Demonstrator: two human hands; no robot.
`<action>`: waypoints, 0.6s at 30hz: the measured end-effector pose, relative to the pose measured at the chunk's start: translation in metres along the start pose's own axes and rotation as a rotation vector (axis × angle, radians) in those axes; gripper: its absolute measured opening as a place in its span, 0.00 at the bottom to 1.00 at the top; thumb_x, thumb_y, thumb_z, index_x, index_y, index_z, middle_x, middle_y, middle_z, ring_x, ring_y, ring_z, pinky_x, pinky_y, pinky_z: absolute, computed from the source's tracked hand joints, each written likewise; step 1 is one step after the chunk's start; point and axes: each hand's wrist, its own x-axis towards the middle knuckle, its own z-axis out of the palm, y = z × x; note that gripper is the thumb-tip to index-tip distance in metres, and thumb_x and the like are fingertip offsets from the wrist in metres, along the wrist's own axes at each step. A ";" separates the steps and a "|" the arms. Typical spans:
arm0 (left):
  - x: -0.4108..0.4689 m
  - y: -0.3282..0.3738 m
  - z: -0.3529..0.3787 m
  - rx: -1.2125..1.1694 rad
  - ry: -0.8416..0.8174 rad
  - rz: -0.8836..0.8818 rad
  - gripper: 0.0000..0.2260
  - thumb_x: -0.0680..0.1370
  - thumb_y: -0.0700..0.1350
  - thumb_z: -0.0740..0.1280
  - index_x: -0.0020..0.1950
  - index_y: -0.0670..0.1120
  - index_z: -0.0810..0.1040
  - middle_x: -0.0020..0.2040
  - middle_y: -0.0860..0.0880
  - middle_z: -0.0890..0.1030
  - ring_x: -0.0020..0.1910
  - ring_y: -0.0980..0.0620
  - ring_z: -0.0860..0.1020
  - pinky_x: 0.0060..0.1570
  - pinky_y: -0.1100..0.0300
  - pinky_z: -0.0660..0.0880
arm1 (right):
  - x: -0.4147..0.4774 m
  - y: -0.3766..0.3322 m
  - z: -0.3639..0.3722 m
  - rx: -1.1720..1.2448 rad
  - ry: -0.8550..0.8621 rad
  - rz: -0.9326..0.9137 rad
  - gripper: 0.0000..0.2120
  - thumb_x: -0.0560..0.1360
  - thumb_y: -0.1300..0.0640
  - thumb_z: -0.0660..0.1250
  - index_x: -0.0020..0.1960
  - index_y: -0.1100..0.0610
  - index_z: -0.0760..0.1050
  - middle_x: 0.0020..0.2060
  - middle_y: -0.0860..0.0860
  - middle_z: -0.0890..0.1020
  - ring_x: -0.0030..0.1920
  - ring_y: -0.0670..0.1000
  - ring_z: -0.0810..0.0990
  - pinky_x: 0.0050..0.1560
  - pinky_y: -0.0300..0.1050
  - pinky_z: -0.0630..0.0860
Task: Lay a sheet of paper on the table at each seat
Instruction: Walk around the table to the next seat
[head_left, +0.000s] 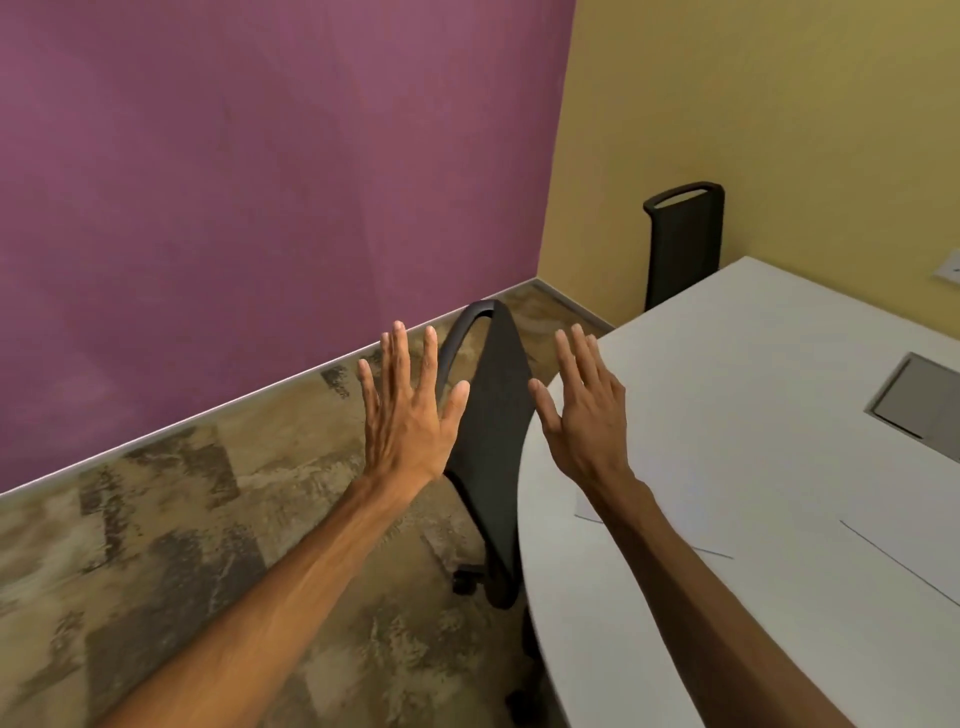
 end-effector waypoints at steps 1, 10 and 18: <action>0.000 -0.013 -0.007 0.001 0.007 -0.006 0.32 0.83 0.62 0.49 0.83 0.50 0.42 0.82 0.42 0.38 0.81 0.44 0.39 0.79 0.40 0.39 | 0.004 -0.015 0.006 -0.003 -0.009 -0.018 0.30 0.83 0.40 0.53 0.81 0.50 0.52 0.81 0.49 0.51 0.81 0.50 0.47 0.78 0.52 0.51; 0.025 -0.110 -0.044 0.012 0.074 -0.004 0.32 0.83 0.63 0.50 0.83 0.51 0.43 0.82 0.42 0.39 0.82 0.45 0.42 0.78 0.40 0.37 | 0.054 -0.116 0.052 0.000 -0.115 -0.174 0.32 0.83 0.37 0.49 0.82 0.48 0.43 0.81 0.49 0.42 0.80 0.50 0.37 0.80 0.56 0.44; 0.088 -0.175 -0.026 0.018 0.067 -0.037 0.29 0.84 0.59 0.47 0.82 0.53 0.42 0.82 0.42 0.38 0.82 0.45 0.42 0.78 0.38 0.39 | 0.118 -0.147 0.118 0.048 -0.131 -0.190 0.32 0.83 0.38 0.50 0.82 0.47 0.44 0.81 0.49 0.43 0.80 0.50 0.38 0.80 0.57 0.45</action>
